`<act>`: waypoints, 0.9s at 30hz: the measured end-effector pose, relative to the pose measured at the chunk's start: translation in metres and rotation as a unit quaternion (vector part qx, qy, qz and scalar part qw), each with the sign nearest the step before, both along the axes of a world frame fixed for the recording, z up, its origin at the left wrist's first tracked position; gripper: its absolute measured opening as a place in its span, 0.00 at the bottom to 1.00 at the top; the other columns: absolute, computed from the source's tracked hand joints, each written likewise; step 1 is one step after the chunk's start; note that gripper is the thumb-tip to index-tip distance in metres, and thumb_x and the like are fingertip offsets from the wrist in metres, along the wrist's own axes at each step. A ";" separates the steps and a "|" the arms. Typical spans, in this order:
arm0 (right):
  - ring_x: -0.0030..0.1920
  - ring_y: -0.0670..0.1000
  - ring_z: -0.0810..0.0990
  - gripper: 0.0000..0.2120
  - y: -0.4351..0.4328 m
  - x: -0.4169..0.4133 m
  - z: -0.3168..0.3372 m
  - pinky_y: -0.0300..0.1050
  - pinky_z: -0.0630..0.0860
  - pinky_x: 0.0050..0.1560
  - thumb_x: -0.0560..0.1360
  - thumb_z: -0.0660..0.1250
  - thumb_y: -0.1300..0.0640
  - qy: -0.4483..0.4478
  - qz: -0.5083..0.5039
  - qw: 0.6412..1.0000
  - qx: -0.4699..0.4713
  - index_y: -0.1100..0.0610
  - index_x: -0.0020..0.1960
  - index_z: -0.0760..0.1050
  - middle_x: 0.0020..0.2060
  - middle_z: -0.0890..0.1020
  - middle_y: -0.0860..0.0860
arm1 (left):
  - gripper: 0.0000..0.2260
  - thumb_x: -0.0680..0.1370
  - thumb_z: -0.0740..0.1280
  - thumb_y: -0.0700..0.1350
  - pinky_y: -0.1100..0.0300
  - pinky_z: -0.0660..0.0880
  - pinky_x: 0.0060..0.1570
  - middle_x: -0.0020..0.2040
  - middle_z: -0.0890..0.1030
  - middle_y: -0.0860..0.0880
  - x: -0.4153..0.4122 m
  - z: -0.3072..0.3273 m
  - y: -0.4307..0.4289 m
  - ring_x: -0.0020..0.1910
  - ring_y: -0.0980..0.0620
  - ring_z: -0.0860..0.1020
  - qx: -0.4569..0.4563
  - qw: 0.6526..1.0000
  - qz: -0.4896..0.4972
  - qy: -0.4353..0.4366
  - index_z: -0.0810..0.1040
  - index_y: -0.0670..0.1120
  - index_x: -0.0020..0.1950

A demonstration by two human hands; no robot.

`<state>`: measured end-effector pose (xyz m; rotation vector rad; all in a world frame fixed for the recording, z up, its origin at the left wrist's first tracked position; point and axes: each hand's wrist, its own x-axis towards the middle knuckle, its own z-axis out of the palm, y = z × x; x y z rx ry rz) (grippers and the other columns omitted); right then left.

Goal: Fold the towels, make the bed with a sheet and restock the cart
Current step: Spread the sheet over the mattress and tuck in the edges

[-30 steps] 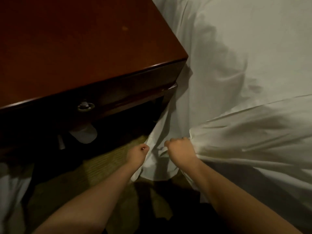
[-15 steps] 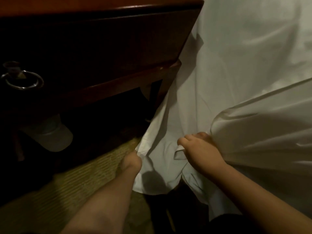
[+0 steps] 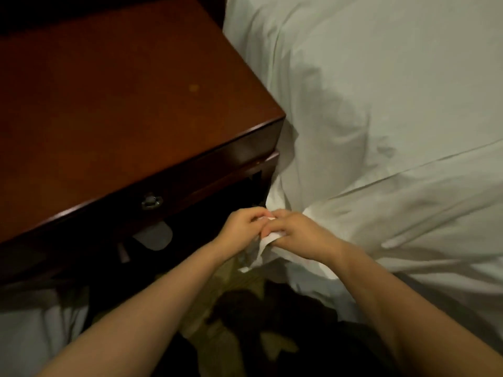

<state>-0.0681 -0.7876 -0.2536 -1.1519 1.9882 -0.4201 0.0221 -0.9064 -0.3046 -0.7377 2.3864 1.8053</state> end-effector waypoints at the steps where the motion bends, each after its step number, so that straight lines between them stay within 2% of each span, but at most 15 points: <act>1: 0.53 0.48 0.76 0.07 -0.002 0.002 0.026 0.40 0.71 0.57 0.74 0.69 0.57 -0.018 -0.001 1.000 0.004 0.48 0.49 0.82 0.53 0.78 0.49 | 0.10 0.78 0.65 0.41 0.72 0.70 0.38 0.36 0.79 0.58 0.007 0.030 -0.004 0.36 0.64 0.76 -0.001 1.000 -0.002 0.001 0.79 0.54 0.41; 3: 0.49 0.43 0.76 0.07 -0.004 0.007 0.079 0.32 0.70 0.50 0.75 0.68 0.57 -0.041 -0.019 0.999 -0.003 0.49 0.50 0.82 0.48 0.79 0.44 | 0.08 0.77 0.67 0.42 0.70 0.69 0.36 0.32 0.77 0.58 0.022 0.089 -0.011 0.32 0.63 0.74 0.006 1.000 0.001 0.000 0.79 0.54 0.40; 4: 0.48 0.43 0.76 0.07 -0.005 0.007 0.105 0.31 0.70 0.49 0.76 0.67 0.58 -0.039 -0.037 0.998 -0.016 0.51 0.51 0.82 0.47 0.80 0.44 | 0.06 0.77 0.67 0.43 0.70 0.67 0.34 0.30 0.75 0.57 0.030 0.119 -0.016 0.29 0.62 0.72 0.016 1.000 0.007 -0.005 0.79 0.53 0.41; 6: 0.49 0.46 0.78 0.07 -0.010 0.004 0.157 0.36 0.70 0.50 0.76 0.67 0.60 -0.010 -0.083 0.995 -0.051 0.54 0.51 0.82 0.48 0.82 0.47 | 0.03 0.76 0.68 0.43 0.67 0.67 0.34 0.31 0.76 0.54 0.043 0.176 -0.026 0.31 0.60 0.72 0.033 0.999 0.011 -0.023 0.79 0.49 0.43; 8: 0.52 0.49 0.78 0.08 -0.017 0.001 0.209 0.38 0.70 0.52 0.76 0.67 0.59 0.015 -0.128 0.988 -0.080 0.55 0.53 0.82 0.50 0.82 0.49 | 0.05 0.77 0.67 0.45 0.63 0.67 0.36 0.35 0.76 0.47 0.052 0.233 -0.038 0.34 0.54 0.73 0.028 0.998 0.010 -0.052 0.79 0.45 0.42; 12: 0.52 0.50 0.77 0.09 -0.037 -0.004 0.308 0.35 0.66 0.48 0.76 0.67 0.59 0.041 -0.200 0.973 -0.103 0.56 0.55 0.81 0.51 0.80 0.50 | 0.11 0.79 0.64 0.46 0.66 0.68 0.36 0.34 0.77 0.53 0.061 0.350 -0.059 0.34 0.58 0.74 0.022 0.997 0.064 -0.048 0.77 0.48 0.37; 16: 0.50 0.49 0.77 0.07 -0.054 -0.001 0.392 0.37 0.65 0.46 0.77 0.66 0.57 0.053 -0.238 0.963 -0.112 0.55 0.53 0.81 0.47 0.80 0.49 | 0.03 0.78 0.65 0.44 0.68 0.71 0.36 0.38 0.79 0.54 0.068 0.445 -0.075 0.37 0.58 0.77 0.029 0.995 0.093 -0.006 0.78 0.51 0.45; 18: 0.50 0.49 0.77 0.07 -0.061 0.005 0.425 0.37 0.66 0.47 0.77 0.66 0.57 0.059 -0.250 0.958 -0.129 0.55 0.53 0.81 0.48 0.82 0.51 | 0.04 0.78 0.66 0.43 0.68 0.72 0.34 0.39 0.79 0.54 0.074 0.481 -0.076 0.36 0.59 0.77 0.024 0.997 0.068 0.012 0.76 0.54 0.47; 21: 0.51 0.50 0.78 0.08 -0.072 0.016 0.464 0.38 0.68 0.47 0.77 0.66 0.58 0.071 -0.260 0.951 -0.153 0.57 0.53 0.81 0.48 0.82 0.52 | 0.07 0.77 0.67 0.42 0.65 0.74 0.39 0.43 0.78 0.53 0.085 0.521 -0.078 0.40 0.57 0.76 0.022 0.999 0.009 0.031 0.78 0.54 0.44; 25: 0.52 0.52 0.77 0.08 -0.077 0.031 0.502 0.40 0.69 0.50 0.77 0.65 0.60 0.079 -0.278 0.938 -0.192 0.59 0.53 0.81 0.48 0.81 0.51 | 0.09 0.78 0.65 0.39 0.72 0.66 0.27 0.39 0.76 0.47 0.102 0.559 -0.084 0.26 0.61 0.69 0.058 0.997 -0.051 0.018 0.81 0.50 0.41; 27: 0.51 0.49 0.74 0.08 -0.075 0.039 0.518 0.40 0.68 0.52 0.78 0.64 0.61 0.100 -0.285 0.927 -0.221 0.60 0.53 0.80 0.45 0.78 0.47 | 0.14 0.78 0.64 0.39 0.70 0.67 0.29 0.41 0.79 0.45 0.107 0.566 -0.087 0.28 0.57 0.70 0.057 0.998 -0.018 0.027 0.83 0.52 0.39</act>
